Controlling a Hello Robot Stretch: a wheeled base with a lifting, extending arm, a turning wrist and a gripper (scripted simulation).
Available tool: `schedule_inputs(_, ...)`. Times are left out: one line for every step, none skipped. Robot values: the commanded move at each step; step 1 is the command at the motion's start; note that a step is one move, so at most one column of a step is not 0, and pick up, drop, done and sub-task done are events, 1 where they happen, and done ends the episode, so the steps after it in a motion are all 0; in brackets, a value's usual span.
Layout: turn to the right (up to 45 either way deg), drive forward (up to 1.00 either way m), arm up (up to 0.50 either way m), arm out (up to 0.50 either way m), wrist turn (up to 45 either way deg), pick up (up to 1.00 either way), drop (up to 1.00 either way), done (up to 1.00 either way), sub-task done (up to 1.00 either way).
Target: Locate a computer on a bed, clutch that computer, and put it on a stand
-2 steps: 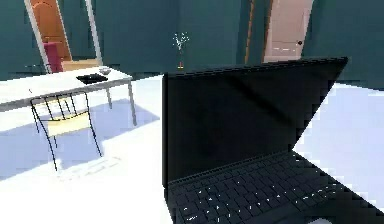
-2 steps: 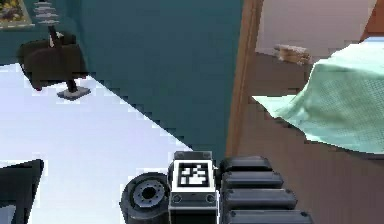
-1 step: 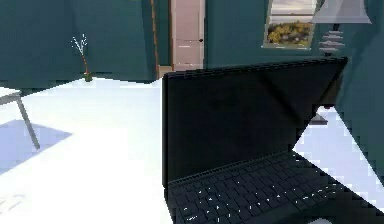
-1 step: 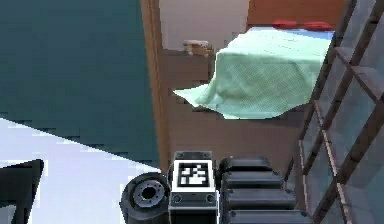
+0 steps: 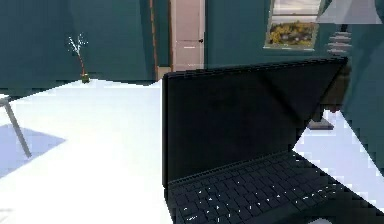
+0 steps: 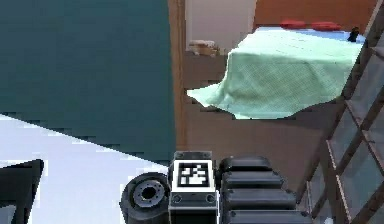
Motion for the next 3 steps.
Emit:
schedule_inputs(-45.0,0.00,0.00,0.00,0.0,0.00,0.00,0.00,0.00)
schedule_inputs(-39.0,0.00,0.00,0.00,0.0,0.00,0.00,0.00,0.00)
schedule_inputs(0.0,0.20,0.00,0.00,0.0,0.00,0.00,0.00,0.00)
